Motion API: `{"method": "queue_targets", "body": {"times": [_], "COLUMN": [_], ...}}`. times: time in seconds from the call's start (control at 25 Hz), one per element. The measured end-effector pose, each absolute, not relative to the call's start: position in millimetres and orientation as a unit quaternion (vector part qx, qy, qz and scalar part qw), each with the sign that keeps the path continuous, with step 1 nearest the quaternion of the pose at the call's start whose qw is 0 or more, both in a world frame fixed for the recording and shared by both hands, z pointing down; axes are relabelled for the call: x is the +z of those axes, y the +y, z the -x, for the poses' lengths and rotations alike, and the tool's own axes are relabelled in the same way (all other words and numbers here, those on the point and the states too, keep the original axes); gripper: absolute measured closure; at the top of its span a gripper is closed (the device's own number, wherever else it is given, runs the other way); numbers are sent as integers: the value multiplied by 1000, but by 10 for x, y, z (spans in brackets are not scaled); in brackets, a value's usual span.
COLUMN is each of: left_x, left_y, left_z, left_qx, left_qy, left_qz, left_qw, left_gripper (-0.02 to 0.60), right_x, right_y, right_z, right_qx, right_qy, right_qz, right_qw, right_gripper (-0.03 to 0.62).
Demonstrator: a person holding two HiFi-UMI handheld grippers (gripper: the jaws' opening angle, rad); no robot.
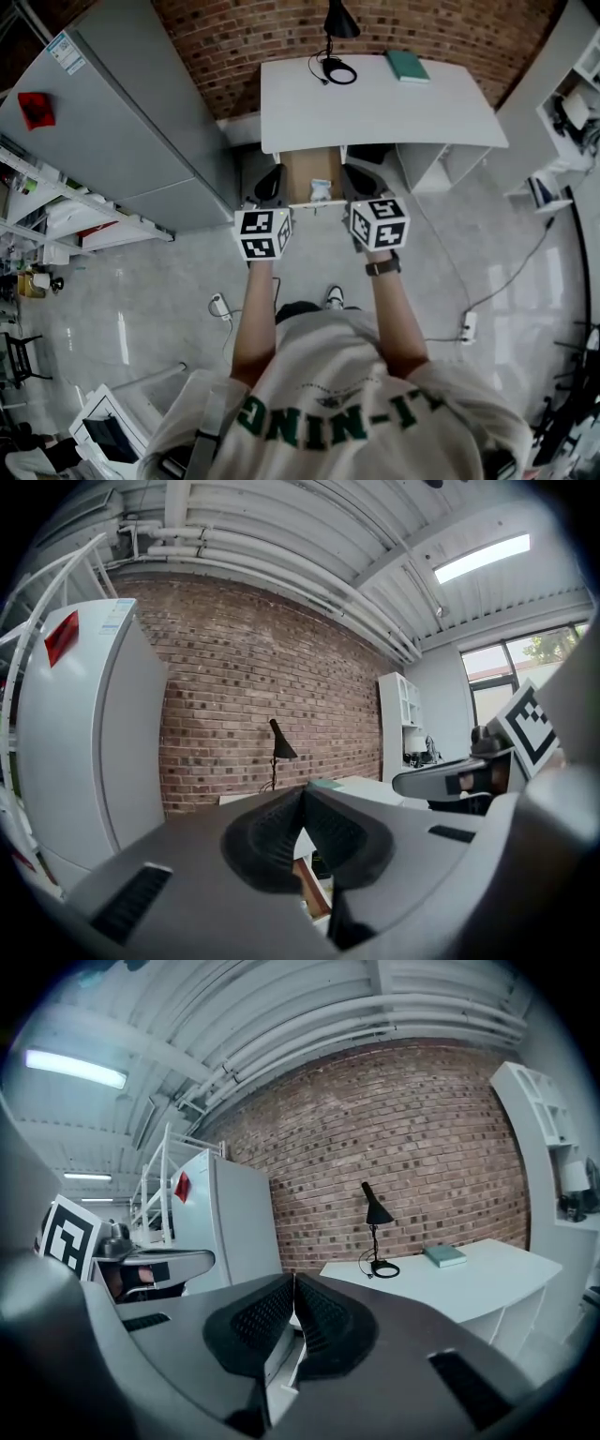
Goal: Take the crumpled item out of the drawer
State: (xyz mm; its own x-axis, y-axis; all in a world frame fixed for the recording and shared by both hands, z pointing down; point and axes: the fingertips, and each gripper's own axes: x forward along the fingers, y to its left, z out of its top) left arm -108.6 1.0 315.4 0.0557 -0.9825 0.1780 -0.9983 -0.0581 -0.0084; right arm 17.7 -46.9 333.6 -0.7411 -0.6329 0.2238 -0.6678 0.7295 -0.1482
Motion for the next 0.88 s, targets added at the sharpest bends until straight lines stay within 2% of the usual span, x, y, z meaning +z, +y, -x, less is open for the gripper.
{"method": "queue_targets", "body": {"times": [0.24,0.88], "left_x": [3516,4764], "left_y": [-216,-1075], "left_z": [1017,1156], "left_qx": [92,167], "left_qy": [-693,-642], "left_qz": [-710,-728], "left_qw": [91,172], "left_gripper": [583,583], "right_x": [3487,4666], "right_y": [-984,-1514], "right_z": [-411,-63], "right_qx": [159,201], "right_qy": [-920,-905], "right_qz": [-348,-338], "right_qw": [84,160], "right_gripper": [588,588]}}
